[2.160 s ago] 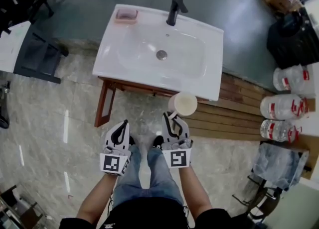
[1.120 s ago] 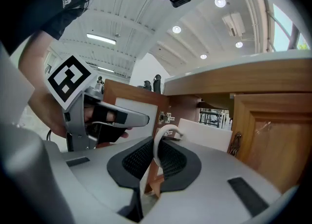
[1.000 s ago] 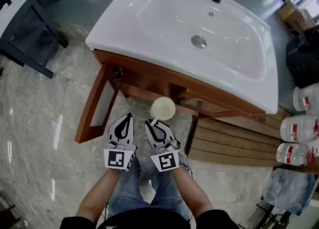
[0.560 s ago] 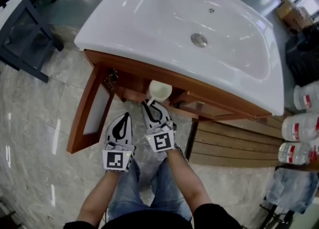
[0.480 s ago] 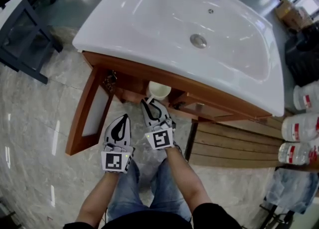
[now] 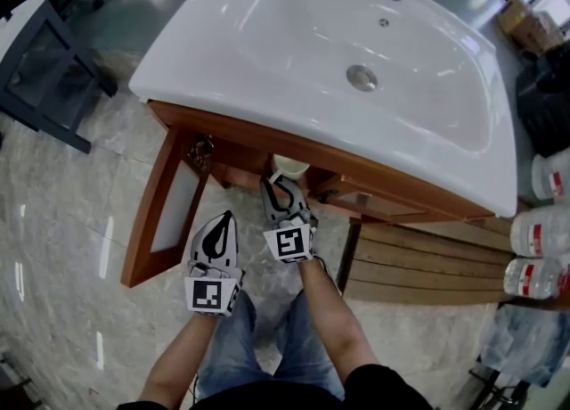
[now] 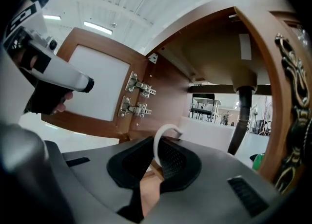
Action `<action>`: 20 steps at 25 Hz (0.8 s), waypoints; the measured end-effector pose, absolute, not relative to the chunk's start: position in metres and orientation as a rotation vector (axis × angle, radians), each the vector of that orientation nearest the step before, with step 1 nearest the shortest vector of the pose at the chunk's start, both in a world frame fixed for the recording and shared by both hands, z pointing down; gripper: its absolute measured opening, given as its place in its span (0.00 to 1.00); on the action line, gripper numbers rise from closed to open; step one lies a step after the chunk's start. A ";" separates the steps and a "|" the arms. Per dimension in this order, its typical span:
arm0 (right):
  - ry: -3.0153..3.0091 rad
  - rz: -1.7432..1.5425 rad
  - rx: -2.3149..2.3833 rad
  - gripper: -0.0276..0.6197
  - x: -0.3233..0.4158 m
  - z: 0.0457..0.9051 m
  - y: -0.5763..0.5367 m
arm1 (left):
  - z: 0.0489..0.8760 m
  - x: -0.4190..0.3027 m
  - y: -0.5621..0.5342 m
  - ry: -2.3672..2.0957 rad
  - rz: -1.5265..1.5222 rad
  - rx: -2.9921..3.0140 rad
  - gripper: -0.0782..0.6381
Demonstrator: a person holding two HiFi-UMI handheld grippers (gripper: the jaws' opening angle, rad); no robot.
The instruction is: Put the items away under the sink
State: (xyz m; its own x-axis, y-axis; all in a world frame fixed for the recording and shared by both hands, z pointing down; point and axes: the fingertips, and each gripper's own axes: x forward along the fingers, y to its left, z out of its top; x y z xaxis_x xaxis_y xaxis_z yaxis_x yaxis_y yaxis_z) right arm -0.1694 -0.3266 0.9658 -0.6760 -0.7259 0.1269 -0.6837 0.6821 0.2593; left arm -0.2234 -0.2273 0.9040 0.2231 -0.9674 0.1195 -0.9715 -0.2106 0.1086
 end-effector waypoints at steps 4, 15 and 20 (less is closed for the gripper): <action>-2.643 -0.337 1.141 0.14 -0.169 0.967 -0.325 | 0.906 -0.225 -0.228 -1.868 0.043 2.327 0.12; -2.490 -0.036 1.277 0.11 -0.108 0.915 -0.253 | 0.835 -0.217 -0.190 -1.791 0.153 2.266 0.12; -2.447 0.063 1.309 0.06 -0.079 0.824 -0.209 | 0.748 -0.201 -0.165 -1.723 0.241 2.298 0.12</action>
State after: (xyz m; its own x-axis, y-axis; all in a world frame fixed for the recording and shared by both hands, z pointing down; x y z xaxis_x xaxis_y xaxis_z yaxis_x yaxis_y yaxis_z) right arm -0.0789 -0.2093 0.8241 -0.5036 -0.7957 0.3364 -0.8120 0.5689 0.1301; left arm -0.2007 -0.1654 0.7477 0.2837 -0.9157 0.2845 -0.9587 -0.2641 0.1061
